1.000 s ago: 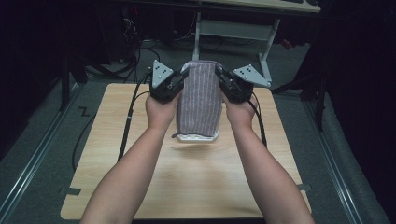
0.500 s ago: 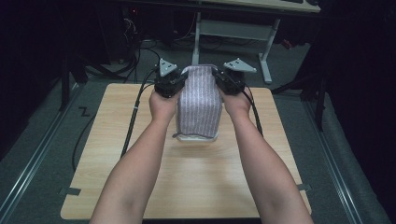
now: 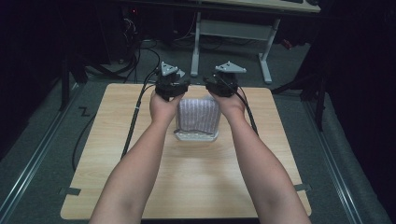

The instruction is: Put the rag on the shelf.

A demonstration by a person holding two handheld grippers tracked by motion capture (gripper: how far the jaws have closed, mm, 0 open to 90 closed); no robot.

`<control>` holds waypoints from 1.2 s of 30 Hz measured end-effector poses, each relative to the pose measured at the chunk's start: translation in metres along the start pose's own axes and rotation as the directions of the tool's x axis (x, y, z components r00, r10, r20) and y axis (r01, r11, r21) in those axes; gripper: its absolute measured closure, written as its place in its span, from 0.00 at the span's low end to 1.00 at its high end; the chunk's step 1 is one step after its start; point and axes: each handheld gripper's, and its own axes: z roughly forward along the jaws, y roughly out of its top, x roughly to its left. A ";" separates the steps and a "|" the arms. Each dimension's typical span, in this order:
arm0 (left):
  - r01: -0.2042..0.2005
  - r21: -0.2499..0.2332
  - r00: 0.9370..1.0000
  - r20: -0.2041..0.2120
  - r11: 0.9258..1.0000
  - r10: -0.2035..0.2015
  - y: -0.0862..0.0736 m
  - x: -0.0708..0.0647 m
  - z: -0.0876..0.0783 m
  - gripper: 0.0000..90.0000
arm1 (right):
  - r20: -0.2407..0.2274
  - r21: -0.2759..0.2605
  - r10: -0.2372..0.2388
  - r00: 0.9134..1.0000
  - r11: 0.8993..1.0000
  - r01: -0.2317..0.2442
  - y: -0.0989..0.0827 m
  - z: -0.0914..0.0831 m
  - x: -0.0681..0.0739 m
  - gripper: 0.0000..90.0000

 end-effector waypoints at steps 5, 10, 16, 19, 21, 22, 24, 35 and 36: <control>0.002 -0.026 1.000 -0.001 1.000 -0.002 0.001 -0.004 -0.011 0.54 | 0.019 -0.005 -0.047 0.999 0.999 0.047 -0.001 -0.009 0.004 0.58; 0.010 -0.049 1.000 0.008 0.999 -0.009 0.000 -0.006 -0.026 0.54 | 0.023 -0.008 -0.028 0.999 1.000 0.028 0.000 -0.024 0.003 0.59; -0.011 -0.033 1.000 0.003 0.999 0.011 -0.005 -0.011 -0.043 0.57 | 0.024 0.009 -0.006 1.000 1.000 0.006 -0.002 -0.039 0.003 0.62; -0.018 -0.030 1.000 0.010 0.999 0.018 -0.006 -0.013 -0.049 0.56 | 0.021 0.005 -0.007 1.000 1.000 0.007 -0.010 -0.050 0.007 0.58; -0.043 -0.025 0.999 0.011 0.999 0.044 -0.007 -0.018 -0.055 0.56 | 0.023 0.005 -0.019 1.000 1.000 0.019 -0.012 -0.053 0.008 0.57; -0.068 -0.037 0.998 0.004 0.997 0.068 -0.009 -0.022 -0.058 0.56 | 0.020 0.004 -0.018 1.000 1.000 0.018 -0.015 -0.055 0.010 0.55; -0.078 -0.053 0.997 0.000 0.996 0.078 -0.013 -0.026 -0.064 0.56 | 0.024 0.010 -0.019 1.000 1.000 0.019 -0.021 -0.062 0.012 0.53; -0.022 -0.012 0.999 0.048 1.000 0.023 -0.046 -0.029 -0.088 0.54 | 0.005 0.006 -0.019 1.000 1.000 0.019 -0.057 -0.096 0.017 0.48; -0.024 -0.018 0.998 0.049 1.000 0.025 -0.049 -0.030 -0.091 0.54 | -0.001 0.017 -0.017 1.000 1.000 0.017 -0.060 -0.099 0.017 0.47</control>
